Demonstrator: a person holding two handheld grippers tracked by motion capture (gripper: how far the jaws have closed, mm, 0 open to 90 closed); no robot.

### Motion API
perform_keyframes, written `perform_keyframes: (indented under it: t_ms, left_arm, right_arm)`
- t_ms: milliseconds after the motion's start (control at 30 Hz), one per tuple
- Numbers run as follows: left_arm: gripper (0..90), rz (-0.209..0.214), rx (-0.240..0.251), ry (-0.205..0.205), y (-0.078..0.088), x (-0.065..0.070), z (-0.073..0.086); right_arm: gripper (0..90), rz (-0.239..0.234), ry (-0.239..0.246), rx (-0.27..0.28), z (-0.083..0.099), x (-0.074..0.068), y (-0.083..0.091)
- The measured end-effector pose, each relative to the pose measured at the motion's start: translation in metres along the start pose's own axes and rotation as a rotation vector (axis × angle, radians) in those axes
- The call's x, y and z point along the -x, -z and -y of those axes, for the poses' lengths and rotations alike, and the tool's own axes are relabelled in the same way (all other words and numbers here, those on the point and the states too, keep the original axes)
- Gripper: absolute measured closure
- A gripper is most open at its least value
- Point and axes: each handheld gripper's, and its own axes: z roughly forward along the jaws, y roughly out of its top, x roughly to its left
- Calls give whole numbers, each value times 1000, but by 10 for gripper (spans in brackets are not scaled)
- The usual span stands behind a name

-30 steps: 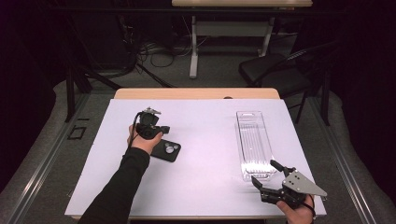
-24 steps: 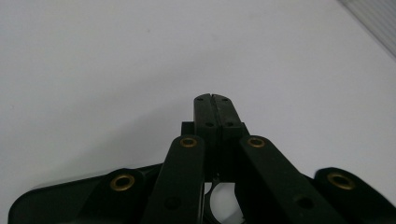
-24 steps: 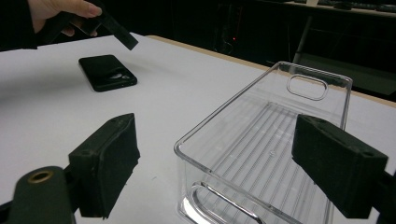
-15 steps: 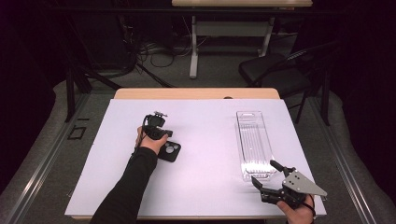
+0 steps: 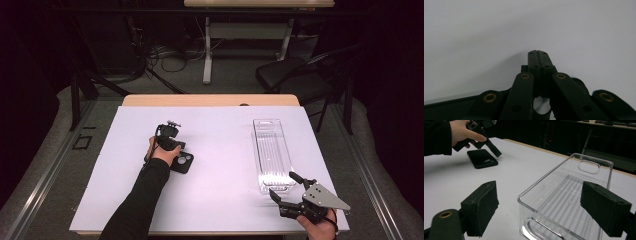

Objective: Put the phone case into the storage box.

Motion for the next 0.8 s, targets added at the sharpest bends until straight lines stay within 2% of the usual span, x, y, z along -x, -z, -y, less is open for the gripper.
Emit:
perform_keyframes:
  t_ms: [267, 800]
  left_arm:
    - [900, -1, -25, -11, -5, 2, 2]
    - [900, 12, -37, -21, -2, 9, 7]
  right_arm:
    - [139, 0, -1, 2, 0, 0, 0]
    - [139, -2, -2, 2, 0, 0, -1]
